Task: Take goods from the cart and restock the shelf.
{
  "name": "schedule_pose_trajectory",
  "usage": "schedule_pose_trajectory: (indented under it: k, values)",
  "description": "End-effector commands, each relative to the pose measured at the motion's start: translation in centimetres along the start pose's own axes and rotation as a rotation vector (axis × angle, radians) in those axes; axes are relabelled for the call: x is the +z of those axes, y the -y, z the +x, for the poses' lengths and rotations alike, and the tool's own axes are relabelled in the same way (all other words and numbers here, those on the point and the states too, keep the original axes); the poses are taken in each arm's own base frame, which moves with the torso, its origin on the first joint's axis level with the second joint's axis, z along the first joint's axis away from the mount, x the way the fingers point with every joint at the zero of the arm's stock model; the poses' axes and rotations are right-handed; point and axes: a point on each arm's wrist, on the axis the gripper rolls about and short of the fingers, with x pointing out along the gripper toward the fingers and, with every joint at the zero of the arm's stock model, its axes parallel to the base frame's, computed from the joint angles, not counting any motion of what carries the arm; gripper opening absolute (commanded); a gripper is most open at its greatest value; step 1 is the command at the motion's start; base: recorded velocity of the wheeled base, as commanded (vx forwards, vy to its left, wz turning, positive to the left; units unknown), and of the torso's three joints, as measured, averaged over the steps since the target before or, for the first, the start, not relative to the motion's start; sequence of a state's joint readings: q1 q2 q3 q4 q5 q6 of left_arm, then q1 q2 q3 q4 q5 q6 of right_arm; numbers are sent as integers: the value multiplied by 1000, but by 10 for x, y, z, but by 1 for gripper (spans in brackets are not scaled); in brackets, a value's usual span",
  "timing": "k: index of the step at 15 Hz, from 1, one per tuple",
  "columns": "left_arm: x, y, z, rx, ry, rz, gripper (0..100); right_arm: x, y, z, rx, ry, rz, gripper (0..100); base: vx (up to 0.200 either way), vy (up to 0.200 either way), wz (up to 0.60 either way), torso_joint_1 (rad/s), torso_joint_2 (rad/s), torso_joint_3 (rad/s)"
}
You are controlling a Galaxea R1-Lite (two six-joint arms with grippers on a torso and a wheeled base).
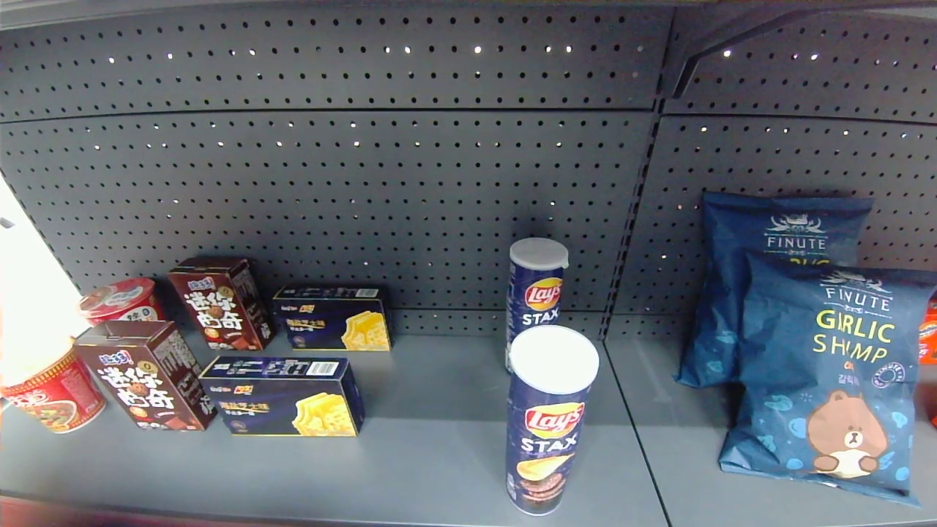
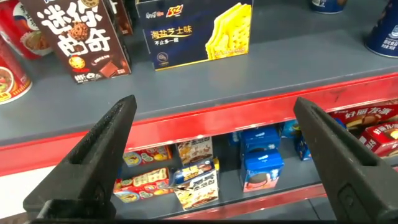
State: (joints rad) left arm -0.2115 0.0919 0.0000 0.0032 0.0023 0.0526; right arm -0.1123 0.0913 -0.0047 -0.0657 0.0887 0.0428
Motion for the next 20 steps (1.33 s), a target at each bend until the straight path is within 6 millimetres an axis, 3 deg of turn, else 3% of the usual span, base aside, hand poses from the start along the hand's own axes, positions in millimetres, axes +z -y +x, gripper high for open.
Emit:
schedule_pose_trajectory:
  k: [1, 20]
  values:
    - [0, 0, 0, -1, -3, 0, 100, 0, 0, 0, 2, -4, 2, 100, 0, 0, 0, 0, 0, 0]
    - [0, 0, 0, -16, -1, 16, 100, 0, 0, 0, 2, -4, -21, 100, 0, 0, -32, 0, 0, 0]
